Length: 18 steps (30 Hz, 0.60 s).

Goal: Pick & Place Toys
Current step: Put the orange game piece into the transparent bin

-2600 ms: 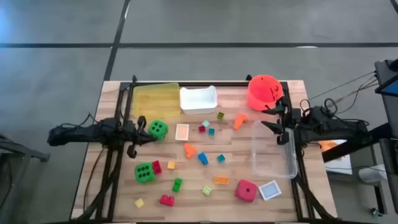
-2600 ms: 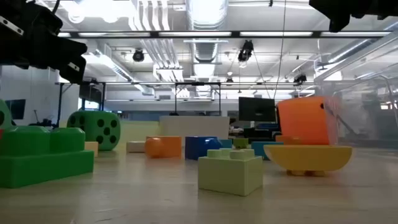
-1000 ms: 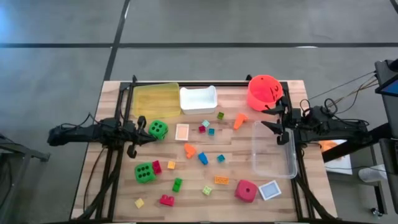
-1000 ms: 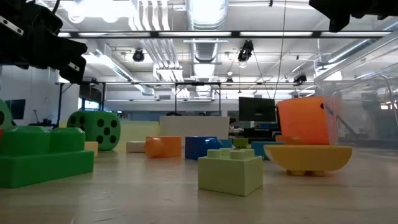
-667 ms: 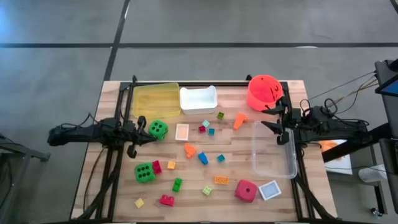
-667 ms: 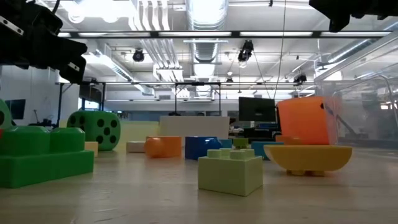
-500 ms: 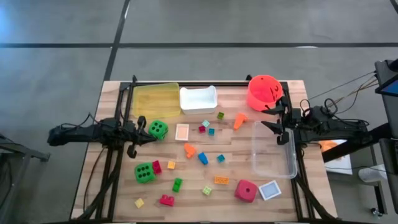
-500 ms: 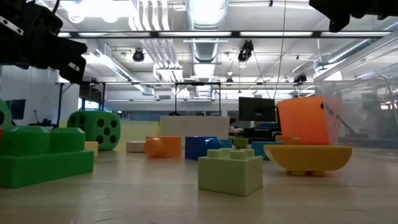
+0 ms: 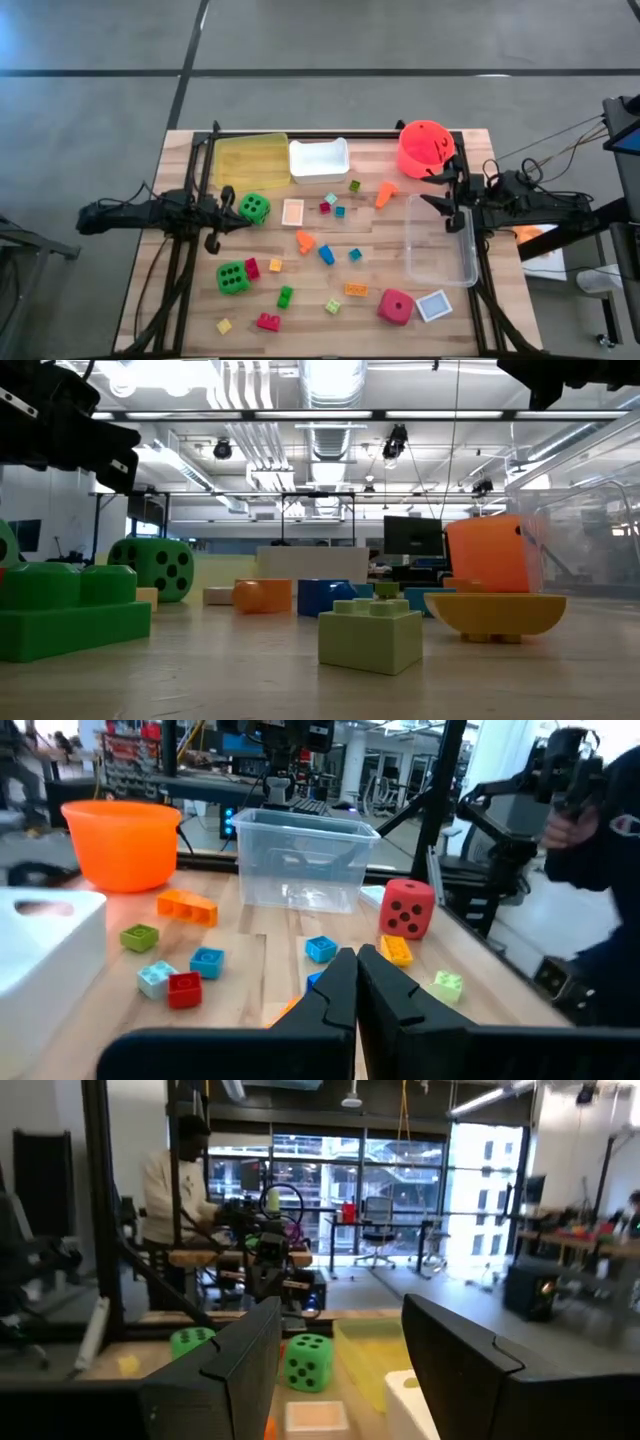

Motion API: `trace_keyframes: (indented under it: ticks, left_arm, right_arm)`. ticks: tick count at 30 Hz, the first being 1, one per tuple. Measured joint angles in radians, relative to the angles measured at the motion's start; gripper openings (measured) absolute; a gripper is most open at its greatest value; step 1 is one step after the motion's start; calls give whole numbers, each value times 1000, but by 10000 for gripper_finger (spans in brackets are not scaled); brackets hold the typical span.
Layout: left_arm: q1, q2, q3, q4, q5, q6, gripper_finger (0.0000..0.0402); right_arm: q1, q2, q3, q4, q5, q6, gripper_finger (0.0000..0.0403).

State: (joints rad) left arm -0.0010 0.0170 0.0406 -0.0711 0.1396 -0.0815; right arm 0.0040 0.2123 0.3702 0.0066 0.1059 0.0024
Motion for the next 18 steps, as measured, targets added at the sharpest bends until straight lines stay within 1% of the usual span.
trace_keyframes:
  ticks: [2, 4, 7, 10, 14, 18]
  left_arm:
    - [0, 0, 0, -1, -27, 53, 0]
    - [0, 0, 0, -4, -43, 57, 0]
    - [0, 0, 0, -5, -43, -90, 0]
    - [0, 0, 0, -5, -43, -206, 0]
    - [0, 0, 0, -5, -43, -237, 0]
    - [0, 0, 0, -5, -43, -233, 0]
  right_arm:
    - [0, 1, 0, -2, 0, 45, 206]
    - [0, 8, 0, -3, -2, 73, 206]
    - [0, 15, 0, -7, -5, 49, 206]
    - [0, 12, 0, -64, -7, 53, 206]
    - [0, 14, 0, -130, -9, 190, 206]
    - [0, 13, 0, -129, -8, 328, 206]
